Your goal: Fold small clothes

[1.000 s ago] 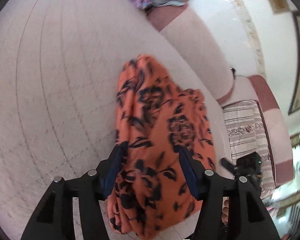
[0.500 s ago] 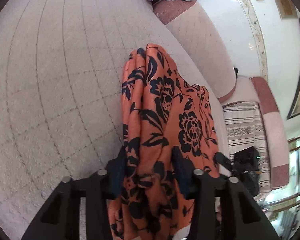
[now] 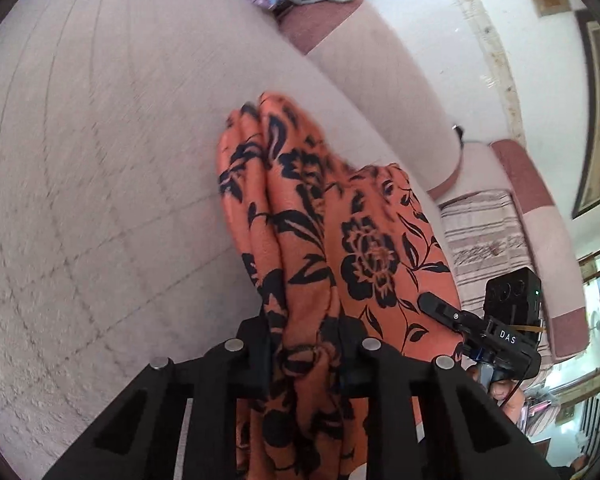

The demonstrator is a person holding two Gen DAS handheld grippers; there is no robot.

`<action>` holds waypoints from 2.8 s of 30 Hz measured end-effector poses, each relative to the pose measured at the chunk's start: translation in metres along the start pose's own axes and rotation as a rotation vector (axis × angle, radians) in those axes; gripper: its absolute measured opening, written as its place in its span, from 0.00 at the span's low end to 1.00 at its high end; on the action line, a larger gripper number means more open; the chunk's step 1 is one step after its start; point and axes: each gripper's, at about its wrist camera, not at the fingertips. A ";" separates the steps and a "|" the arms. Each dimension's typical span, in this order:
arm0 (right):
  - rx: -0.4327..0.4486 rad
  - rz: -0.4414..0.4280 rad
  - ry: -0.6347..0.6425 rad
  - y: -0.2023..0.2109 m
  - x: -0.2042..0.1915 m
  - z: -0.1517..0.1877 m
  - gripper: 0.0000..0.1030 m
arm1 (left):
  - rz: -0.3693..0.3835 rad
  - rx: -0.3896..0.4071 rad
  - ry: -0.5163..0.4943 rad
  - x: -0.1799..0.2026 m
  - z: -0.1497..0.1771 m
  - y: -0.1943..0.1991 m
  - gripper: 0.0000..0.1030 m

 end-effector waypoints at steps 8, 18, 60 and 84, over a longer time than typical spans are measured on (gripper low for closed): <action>0.144 -0.001 0.118 0.077 -0.026 -0.039 0.33 | 0.091 0.071 -0.109 0.084 -0.034 -0.010 0.23; 0.190 -0.029 -0.027 0.121 0.067 -0.062 0.37 | -0.033 0.002 -0.187 0.130 -0.033 -0.094 0.36; 0.332 0.607 0.185 0.129 -0.008 0.137 1.00 | -0.622 0.328 -0.483 0.173 0.116 0.027 0.97; 0.480 0.732 0.312 0.182 -0.075 0.127 1.00 | -0.675 0.337 -0.474 0.225 0.119 0.029 0.99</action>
Point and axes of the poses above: each gripper's, at about its wrist camera, not at the fingertips, and y roughly against the way its jaws point, x to its right, z to its underside, and after that the axes turned 4 degrees about -z, right-handed
